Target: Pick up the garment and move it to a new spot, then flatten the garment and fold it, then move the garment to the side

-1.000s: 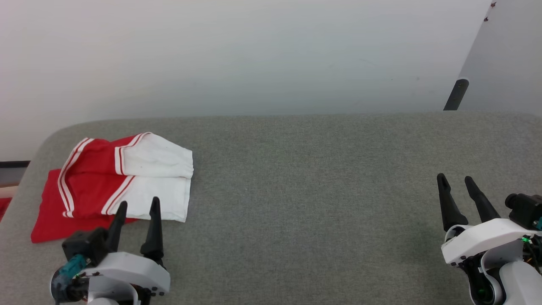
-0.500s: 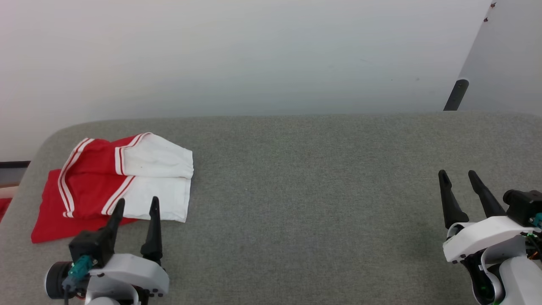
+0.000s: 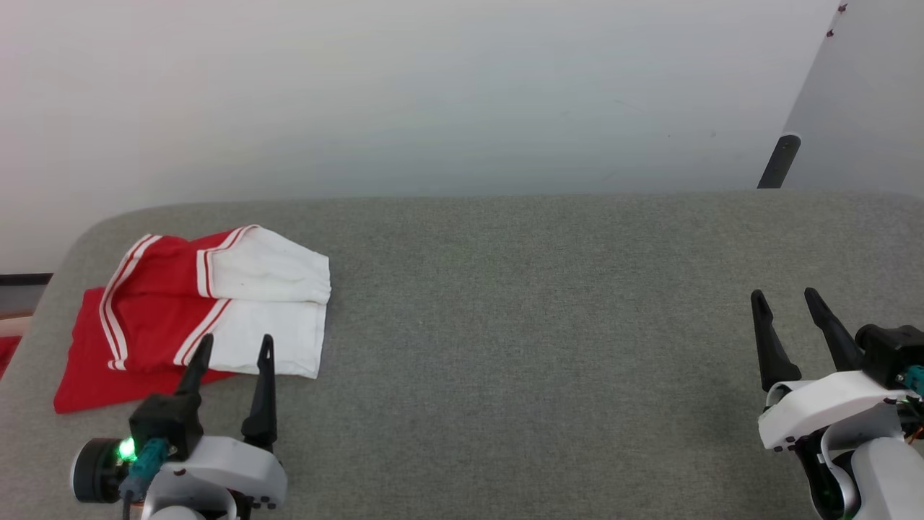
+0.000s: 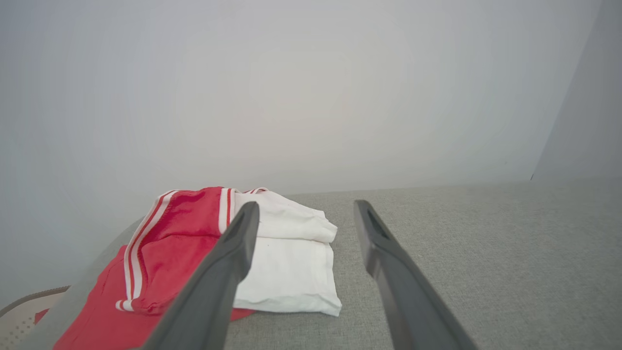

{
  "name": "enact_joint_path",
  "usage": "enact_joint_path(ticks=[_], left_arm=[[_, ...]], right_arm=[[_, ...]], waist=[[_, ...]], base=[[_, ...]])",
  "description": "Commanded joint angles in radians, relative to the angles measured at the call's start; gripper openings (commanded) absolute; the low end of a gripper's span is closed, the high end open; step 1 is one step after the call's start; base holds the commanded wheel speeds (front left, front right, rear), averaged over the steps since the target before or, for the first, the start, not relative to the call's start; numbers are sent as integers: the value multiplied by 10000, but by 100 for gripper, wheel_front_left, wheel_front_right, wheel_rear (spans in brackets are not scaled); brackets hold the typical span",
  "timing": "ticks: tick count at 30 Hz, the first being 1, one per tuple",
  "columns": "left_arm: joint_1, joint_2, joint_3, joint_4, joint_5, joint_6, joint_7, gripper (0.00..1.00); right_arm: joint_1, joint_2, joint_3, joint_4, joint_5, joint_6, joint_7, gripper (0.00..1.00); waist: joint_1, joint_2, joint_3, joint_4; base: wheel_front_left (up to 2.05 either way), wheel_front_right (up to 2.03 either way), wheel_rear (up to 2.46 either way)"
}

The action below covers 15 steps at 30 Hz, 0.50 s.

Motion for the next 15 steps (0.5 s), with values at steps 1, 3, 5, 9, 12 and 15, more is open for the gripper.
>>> enact_joint_path(ticks=[1,3,5,9,12,15], left_arm=[[-88,52,27,-22,214,-20,-92,100],[-90,40,60,-11,333,-5,-134,100],[-101,47,71,-12,451,-3,-158,100],[-121,55,71,-19,723,-7,-230,100],[-114,63,81,-22,943,-10,-283,100],[-97,68,78,0,1058,-19,-316,100]], right_arm=[[-171,-52,10,13,-159,6,-85,100],[-174,-65,-8,28,-263,7,-128,100],[-175,-63,-31,27,-366,7,-155,100],[-193,-89,-59,54,-578,7,-241,100],[-176,-51,-60,52,-765,7,-296,100],[-195,-26,-39,85,-810,7,-327,100]], waist=[[0,0,-2,1],[0,0,-4,10],[0,0,-5,15],[0,0,-11,22],[0,0,-23,17],[0,0,-29,15]], base=[[0,0,0],[0,0,0],[0,0,0],[0,0,0],[0,0,0],[0,0,0]])
